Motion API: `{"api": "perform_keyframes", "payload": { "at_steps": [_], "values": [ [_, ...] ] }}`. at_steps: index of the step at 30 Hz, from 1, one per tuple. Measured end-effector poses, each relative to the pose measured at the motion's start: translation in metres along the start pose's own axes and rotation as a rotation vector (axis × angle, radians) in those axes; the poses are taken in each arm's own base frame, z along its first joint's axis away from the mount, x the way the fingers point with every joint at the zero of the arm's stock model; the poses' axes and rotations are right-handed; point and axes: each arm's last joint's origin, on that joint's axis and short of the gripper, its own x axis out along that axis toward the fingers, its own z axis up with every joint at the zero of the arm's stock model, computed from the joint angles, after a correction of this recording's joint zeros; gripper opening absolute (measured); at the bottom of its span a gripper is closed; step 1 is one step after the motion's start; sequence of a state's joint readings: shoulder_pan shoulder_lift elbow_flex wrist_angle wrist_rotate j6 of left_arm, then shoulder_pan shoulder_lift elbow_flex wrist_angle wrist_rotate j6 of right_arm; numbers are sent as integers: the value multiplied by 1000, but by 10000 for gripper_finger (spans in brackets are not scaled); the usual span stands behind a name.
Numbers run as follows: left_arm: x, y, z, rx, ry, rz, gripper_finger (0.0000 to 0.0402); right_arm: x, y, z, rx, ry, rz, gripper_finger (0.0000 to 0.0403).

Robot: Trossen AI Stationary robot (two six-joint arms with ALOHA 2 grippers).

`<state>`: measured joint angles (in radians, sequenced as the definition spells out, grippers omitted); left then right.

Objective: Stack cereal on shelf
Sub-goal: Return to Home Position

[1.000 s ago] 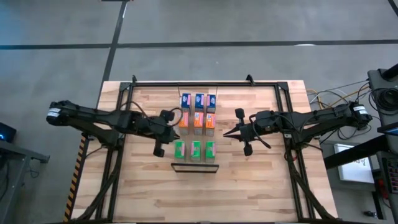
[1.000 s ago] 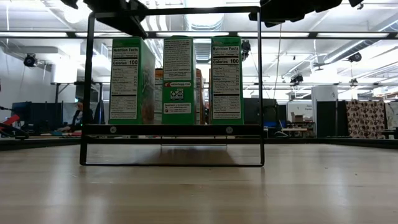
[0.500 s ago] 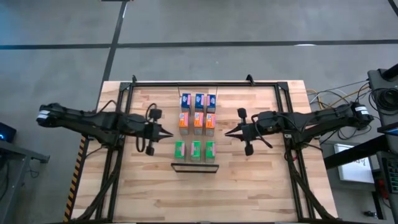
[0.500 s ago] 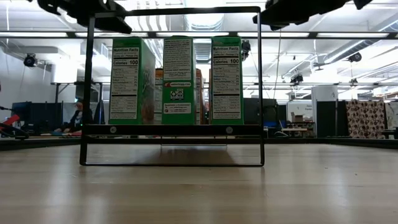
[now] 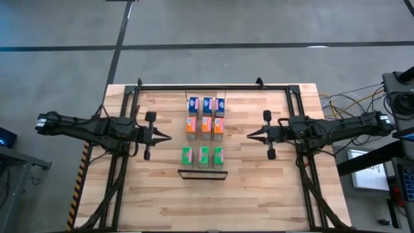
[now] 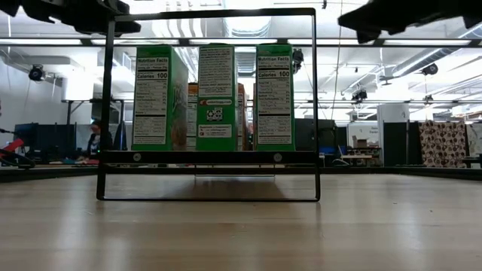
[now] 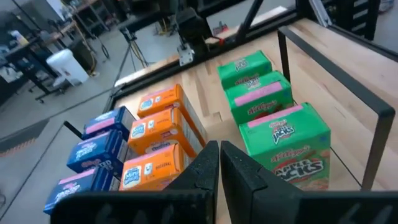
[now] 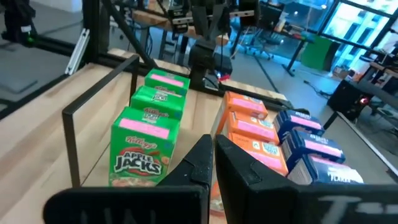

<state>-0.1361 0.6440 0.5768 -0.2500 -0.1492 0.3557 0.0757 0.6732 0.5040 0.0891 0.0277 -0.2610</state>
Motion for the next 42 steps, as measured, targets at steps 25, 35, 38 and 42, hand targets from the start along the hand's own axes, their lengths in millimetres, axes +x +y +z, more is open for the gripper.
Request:
{"api": "perform_keyframes", "payload": {
  "at_steps": [25, 35, 38, 42],
  "values": [
    [-43, -5, -43, -71, -171, 185, 0, -63, 9, -49, 40, -253, -122, 8],
    [-48, -10, -59, -104, -229, 222, 0, -72, 12, -63, 42, -309, -170, 9],
    [-49, -12, -64, -115, -254, 231, 0, -74, 13, -68, 41, -313, -190, 8],
    [-50, -13, -71, -144, -271, 277, 0, -75, 14, -72, 42, -310, -198, 8]
  ]
}}
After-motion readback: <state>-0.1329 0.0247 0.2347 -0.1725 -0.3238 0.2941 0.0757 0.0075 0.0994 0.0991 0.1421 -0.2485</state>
